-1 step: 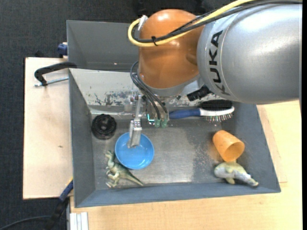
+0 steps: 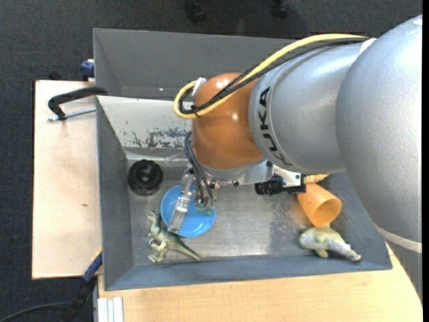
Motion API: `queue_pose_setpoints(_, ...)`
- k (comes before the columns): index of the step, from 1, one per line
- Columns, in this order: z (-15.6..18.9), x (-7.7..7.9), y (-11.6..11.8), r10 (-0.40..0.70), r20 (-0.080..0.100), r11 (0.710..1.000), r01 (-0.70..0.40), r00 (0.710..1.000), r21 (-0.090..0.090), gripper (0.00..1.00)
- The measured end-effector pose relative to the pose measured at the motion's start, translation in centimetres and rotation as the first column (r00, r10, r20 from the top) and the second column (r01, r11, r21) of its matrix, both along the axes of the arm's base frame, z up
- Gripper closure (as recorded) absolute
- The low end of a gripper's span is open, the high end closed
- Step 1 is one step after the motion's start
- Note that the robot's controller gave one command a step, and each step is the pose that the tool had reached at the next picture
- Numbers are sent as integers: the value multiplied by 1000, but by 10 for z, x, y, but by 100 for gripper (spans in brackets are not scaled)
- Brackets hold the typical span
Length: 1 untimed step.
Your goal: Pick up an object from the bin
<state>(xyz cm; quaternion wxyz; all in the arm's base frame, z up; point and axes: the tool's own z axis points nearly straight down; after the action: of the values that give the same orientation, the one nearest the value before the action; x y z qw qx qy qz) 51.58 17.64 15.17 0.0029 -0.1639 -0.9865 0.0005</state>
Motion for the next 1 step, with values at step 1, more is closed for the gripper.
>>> queue_pose_setpoints(1,-82,13,7,120,5,993,-120,993,3,0)
